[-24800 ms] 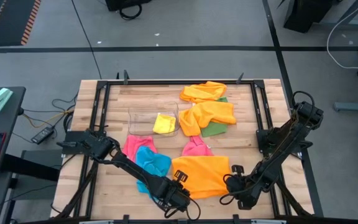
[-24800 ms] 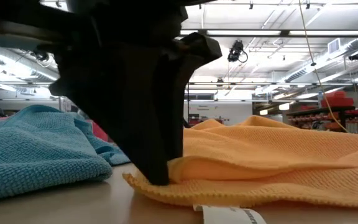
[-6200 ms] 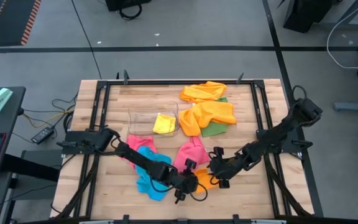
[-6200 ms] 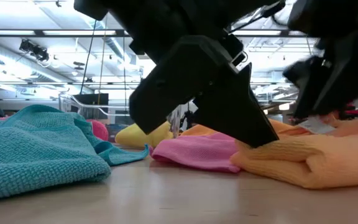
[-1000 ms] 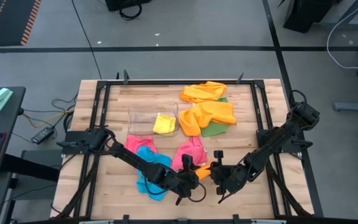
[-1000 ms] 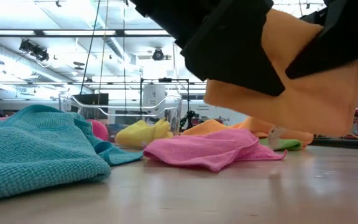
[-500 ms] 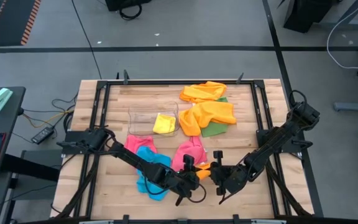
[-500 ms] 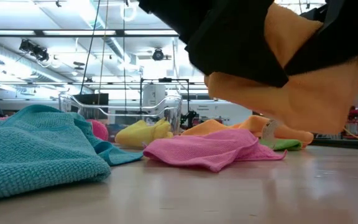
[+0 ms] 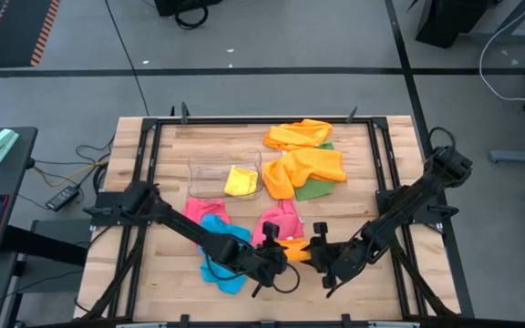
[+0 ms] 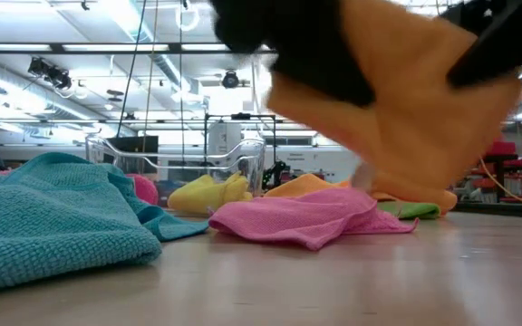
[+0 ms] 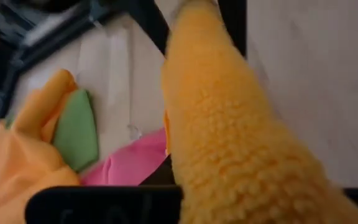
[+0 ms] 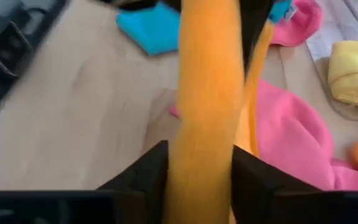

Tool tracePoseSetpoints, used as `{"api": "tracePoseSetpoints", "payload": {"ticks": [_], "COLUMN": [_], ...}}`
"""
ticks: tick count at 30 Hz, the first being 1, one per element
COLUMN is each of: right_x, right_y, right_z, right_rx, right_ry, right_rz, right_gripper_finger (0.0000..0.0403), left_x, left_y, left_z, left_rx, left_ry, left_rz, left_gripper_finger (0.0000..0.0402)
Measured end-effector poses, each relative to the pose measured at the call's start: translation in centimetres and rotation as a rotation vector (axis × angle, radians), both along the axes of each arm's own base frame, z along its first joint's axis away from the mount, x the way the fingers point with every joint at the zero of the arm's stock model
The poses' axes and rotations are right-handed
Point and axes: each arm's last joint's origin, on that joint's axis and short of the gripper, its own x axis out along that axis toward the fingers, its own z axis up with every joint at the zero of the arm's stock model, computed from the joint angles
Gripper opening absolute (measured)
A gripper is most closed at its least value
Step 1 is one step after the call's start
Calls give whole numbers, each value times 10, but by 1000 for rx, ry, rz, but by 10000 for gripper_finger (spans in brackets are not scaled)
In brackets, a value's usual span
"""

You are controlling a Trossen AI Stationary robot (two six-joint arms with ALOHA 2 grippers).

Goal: Fold microfiber towels
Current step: Put the bottom folded orange microfiber cloth into the transparent bin

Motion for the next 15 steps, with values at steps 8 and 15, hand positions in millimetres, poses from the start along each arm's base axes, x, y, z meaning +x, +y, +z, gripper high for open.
{"api": "tracePoseSetpoints", "payload": {"ticks": [8,15], "right_x": [-23,-27], "right_y": [-15,-19], "right_z": [32,28], "right_rx": [62,36], "right_ry": [16,60], "right_rz": [-44,-64], "right_gripper_finger": [197,197], "left_x": [-34,-56], "left_y": [47,92], "left_z": [51,87], "left_rx": [-202,-318], "left_ry": [199,271], "left_rz": [100,190], "left_gripper_finger": [30,25]}}
